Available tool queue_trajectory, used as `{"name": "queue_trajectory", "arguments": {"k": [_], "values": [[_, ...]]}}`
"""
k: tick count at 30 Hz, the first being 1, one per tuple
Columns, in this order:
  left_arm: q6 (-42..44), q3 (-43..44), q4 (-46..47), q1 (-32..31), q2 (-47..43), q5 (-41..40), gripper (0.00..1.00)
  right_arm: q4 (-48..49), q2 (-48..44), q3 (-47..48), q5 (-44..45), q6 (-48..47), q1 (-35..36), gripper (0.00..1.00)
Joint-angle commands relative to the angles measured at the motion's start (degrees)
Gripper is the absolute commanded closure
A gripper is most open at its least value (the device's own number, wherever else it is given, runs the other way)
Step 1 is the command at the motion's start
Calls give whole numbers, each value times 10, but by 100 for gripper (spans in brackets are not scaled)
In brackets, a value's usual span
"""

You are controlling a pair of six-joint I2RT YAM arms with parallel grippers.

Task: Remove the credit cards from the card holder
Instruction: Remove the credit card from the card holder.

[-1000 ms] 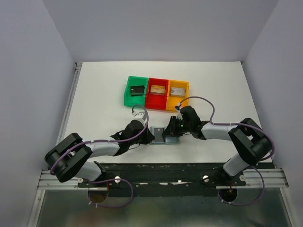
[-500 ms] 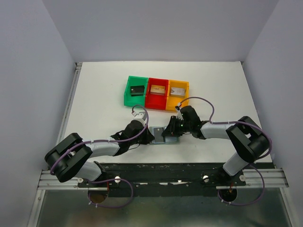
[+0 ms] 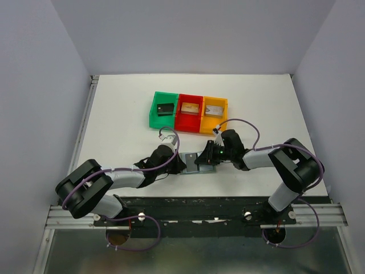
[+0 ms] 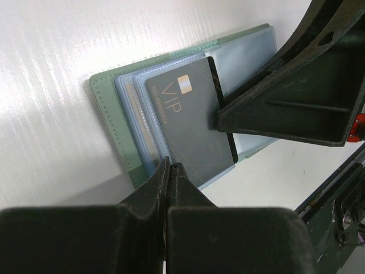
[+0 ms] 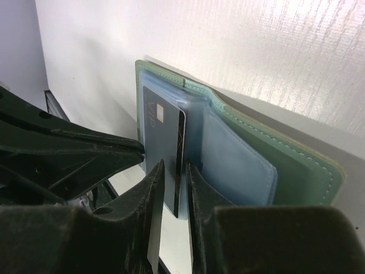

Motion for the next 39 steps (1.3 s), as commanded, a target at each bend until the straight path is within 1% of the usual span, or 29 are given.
{"name": "queue_trajectory", "arguments": {"k": [1, 6, 15, 26, 27, 39], "values": [[1, -5, -6, 1, 16, -7, 100, 75, 18, -16, -60, 17, 2, 71], [0, -4, -3, 1, 19, -7, 100, 97, 30, -10, -89, 21, 1, 71], [-2, -2, 4, 0, 29, -6, 100, 103, 53, 0, -117, 24, 1, 69], [-4, -7, -3, 1, 20, -7, 100, 75, 31, -2, -106, 8, 2, 78], [-4, -9, -3, 1, 18, -22, 100, 72, 27, -4, -106, 5, 0, 80], [-12, -15, -21, 1, 14, -41, 100, 36, -12, -6, -101, -10, -10, 81]]}}
